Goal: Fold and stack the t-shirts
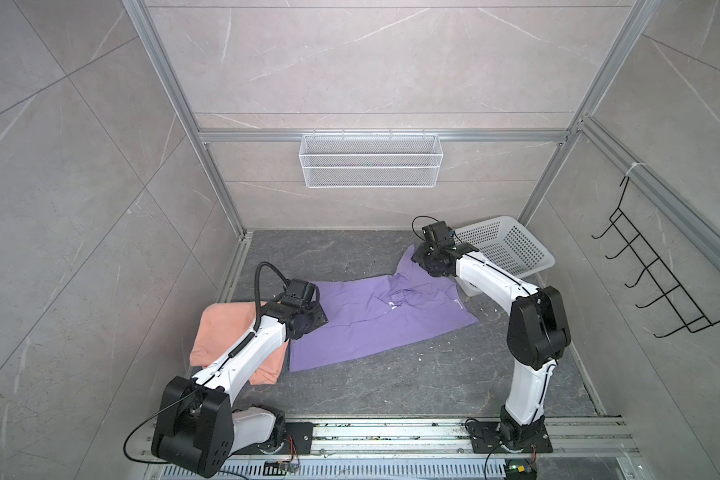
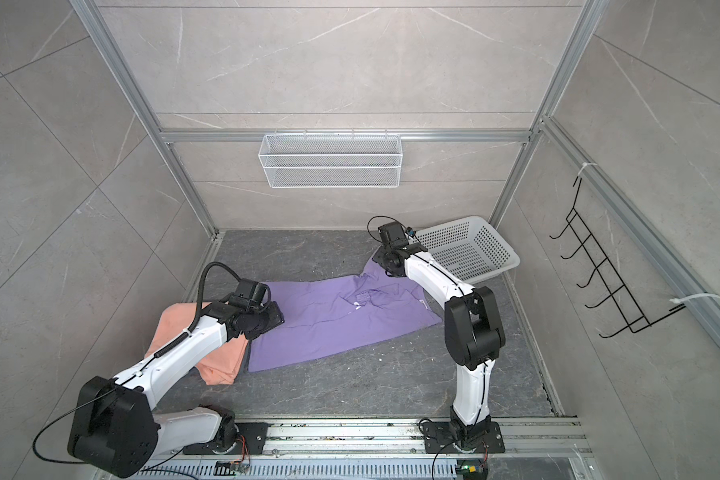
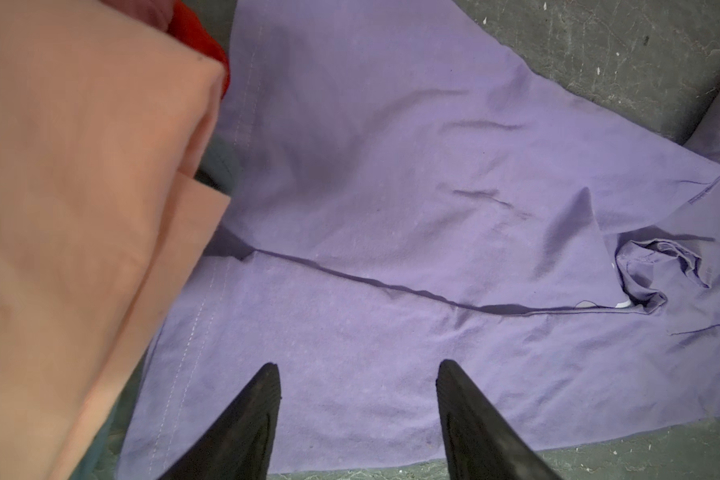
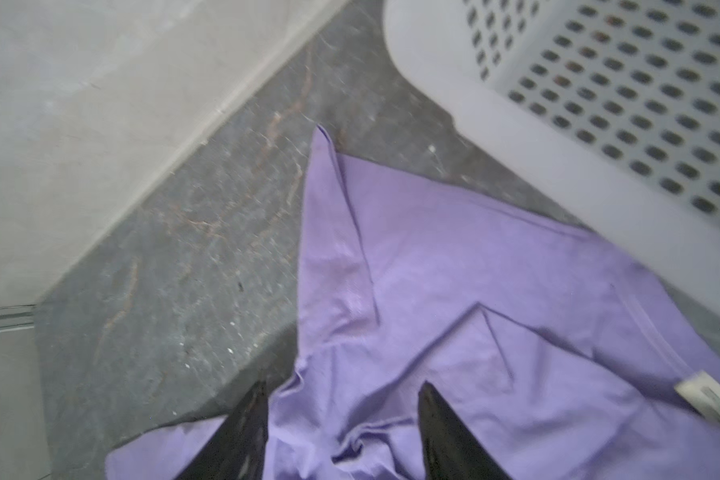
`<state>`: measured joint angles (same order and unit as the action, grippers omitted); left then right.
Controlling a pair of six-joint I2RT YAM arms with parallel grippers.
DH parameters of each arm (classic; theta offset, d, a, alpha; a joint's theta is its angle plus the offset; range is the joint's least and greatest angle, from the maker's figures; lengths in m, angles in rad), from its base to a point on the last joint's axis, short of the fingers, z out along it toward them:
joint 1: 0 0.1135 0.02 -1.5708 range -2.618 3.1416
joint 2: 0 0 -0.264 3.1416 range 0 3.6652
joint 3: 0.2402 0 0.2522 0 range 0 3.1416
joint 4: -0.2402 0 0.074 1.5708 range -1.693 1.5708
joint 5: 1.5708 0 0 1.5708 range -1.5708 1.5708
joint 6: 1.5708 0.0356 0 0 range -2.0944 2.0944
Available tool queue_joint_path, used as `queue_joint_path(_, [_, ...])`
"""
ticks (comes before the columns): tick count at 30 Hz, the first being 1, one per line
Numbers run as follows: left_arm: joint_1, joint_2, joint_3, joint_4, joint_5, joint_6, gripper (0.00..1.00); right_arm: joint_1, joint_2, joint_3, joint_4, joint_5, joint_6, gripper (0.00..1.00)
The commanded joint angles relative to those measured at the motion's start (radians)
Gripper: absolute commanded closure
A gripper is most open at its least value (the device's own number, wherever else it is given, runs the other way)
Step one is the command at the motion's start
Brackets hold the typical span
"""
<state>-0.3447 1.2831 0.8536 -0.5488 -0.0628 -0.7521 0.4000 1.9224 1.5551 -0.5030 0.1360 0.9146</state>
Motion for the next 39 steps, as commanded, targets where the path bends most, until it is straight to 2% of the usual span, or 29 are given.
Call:
queue_joint_path(1, [-0.004, 0.029, 0.061, 0.039, 0.045, 0.046, 0.37, 0.008, -0.003, -0.054, -0.124, 0.049, 0.062, 0.43])
queue_joint_path(5, [-0.004, 0.042, 0.075, 0.046, 0.058, 0.049, 0.37, 0.009, 0.034, -0.088, -0.079, 0.02, 0.092, 0.44])
queue_joint_path(13, [-0.006, -0.02, 0.031, 0.041, 0.041, 0.019, 0.38, 0.02, 0.136, -0.042, -0.1, 0.011, 0.168, 0.45])
queue_joint_path(25, [-0.007, -0.08, -0.004, 0.025, 0.004, -0.012, 0.38, 0.028, 0.236, 0.08, -0.232, 0.059, 0.179, 0.46])
queue_joint_path(30, [-0.008, -0.082, 0.006, 0.013, -0.001, -0.005, 0.38, 0.031, 0.257, 0.052, -0.17, 0.061, 0.203, 0.46])
queue_joint_path(34, [-0.008, -0.092, 0.005, -0.003, -0.006, -0.003, 0.38, 0.031, 0.292, 0.097, -0.186, 0.048, 0.203, 0.46])
queue_joint_path(36, [-0.008, -0.103, 0.002, -0.008, -0.013, -0.003, 0.38, 0.033, 0.309, 0.123, -0.204, 0.048, 0.203, 0.51])
queue_joint_path(39, [-0.008, -0.115, -0.001, -0.019, -0.023, -0.002, 0.38, 0.033, 0.34, 0.176, -0.261, 0.059, 0.203, 0.7])
